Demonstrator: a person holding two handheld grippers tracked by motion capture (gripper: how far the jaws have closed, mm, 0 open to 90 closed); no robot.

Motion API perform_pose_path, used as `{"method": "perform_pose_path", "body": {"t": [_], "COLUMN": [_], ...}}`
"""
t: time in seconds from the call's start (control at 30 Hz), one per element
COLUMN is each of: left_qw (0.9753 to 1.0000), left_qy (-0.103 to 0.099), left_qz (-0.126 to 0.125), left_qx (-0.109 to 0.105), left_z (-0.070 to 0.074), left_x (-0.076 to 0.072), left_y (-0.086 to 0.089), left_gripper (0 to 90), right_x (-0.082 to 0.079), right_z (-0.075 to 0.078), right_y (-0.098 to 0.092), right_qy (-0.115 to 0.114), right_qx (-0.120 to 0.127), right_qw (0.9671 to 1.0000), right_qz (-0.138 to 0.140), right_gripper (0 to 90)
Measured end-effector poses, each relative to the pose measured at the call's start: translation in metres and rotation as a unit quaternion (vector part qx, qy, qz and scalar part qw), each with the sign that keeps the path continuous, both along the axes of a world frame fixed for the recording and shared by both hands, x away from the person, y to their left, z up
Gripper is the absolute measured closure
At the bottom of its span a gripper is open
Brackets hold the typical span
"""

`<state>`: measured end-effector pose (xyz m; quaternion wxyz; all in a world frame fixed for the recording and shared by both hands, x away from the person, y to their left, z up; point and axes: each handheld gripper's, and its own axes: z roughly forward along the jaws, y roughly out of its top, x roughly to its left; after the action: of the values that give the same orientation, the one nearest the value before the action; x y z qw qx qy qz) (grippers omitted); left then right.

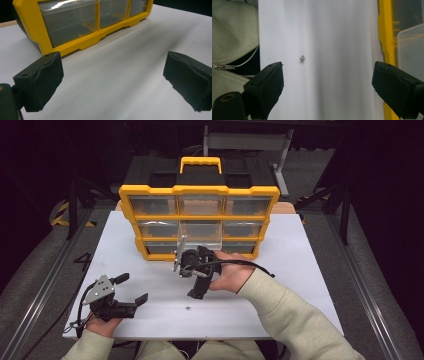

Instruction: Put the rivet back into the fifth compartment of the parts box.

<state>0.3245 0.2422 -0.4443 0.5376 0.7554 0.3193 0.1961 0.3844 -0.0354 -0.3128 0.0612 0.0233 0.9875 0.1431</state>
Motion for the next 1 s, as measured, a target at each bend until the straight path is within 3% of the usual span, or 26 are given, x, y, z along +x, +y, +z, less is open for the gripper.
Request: {"method": "perform_pose_path", "body": {"t": [0.37,0.77,1.0], "left_qw": [1.0000,1.0000,1.0000], "left_qy": [0.002,0.002,0.003], "left_qz": [-0.001,-0.001,-0.002], "left_qx": [0.002,0.001,0.000], "left_z": [0.000,0.000,0.000], "left_x": [0.000,0.000,0.000], "left_y": [-0.001,-0.001,0.000], "left_gripper": [3.6,3.6,3.6], "right_x": [-0.004,-0.007,-0.011], "right_z": [-0.036,-0.077,-0.101], "right_y": [0.006,0.020,0.028], "right_qy": [0.026,0.040,0.046], "right_qx": [-0.024,-0.053,-0.072], "right_qw": [0.9994,0.9978,0.9961], "right_qz": [-0.004,0.012,0.020], "right_gripper": [11.1,13.8,24.8]}}
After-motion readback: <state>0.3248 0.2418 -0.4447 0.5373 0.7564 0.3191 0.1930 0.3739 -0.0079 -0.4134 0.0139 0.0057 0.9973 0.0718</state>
